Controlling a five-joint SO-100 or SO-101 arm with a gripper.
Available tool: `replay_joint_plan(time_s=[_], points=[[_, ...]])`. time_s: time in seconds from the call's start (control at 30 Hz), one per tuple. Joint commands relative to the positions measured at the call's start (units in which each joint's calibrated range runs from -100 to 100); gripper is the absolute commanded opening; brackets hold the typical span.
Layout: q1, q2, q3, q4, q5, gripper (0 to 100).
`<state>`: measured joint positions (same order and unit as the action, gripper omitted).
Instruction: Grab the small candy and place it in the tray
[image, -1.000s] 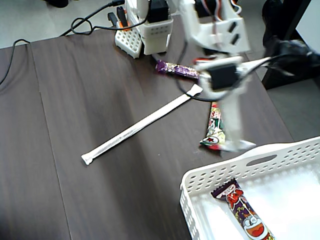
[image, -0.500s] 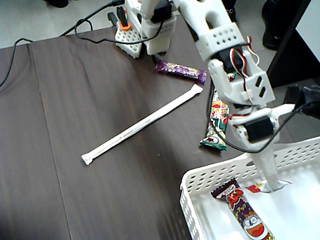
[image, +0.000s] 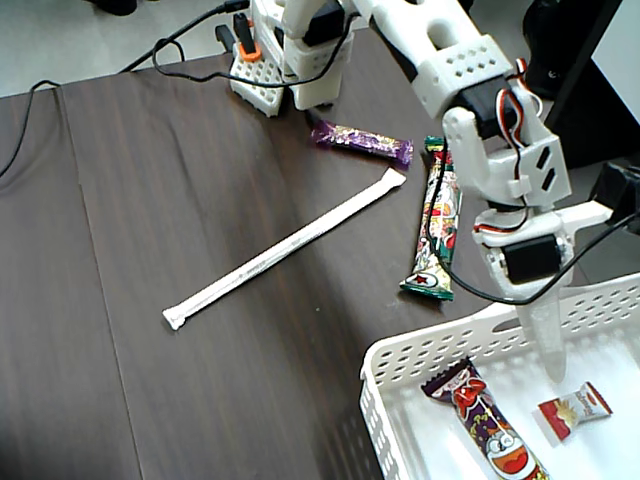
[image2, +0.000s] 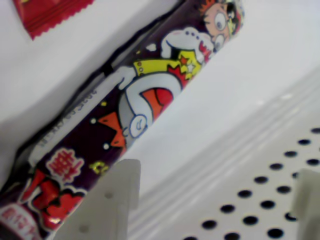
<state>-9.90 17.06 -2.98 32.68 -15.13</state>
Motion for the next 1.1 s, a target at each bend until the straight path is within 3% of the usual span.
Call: replay_joint_plan(time_s=[0.0, 0.1, 0.3, 0.5, 0.6, 0.77, 0.9, 1.07], points=[[0.58, -3.46, -9.99, 2.08, 0.08, 8], [1.76, -5.13, -12.64, 4.48, 0.08, 1], [3.75, -13.09, -12.00, 19.97, 0.44, 1], [4.48, -19.45, -10.45, 36.76, 8.84, 1], [5.07, -23.22, -4.78, 40.95, 10.36, 2], [7.72, -32.84, 15.22, 36.84, 14.50, 2], [11.77, -44.06, 39.05, 26.57, 18.81, 2], [15.16, -64.82, 59.97, 19.03, 19.85, 1]])
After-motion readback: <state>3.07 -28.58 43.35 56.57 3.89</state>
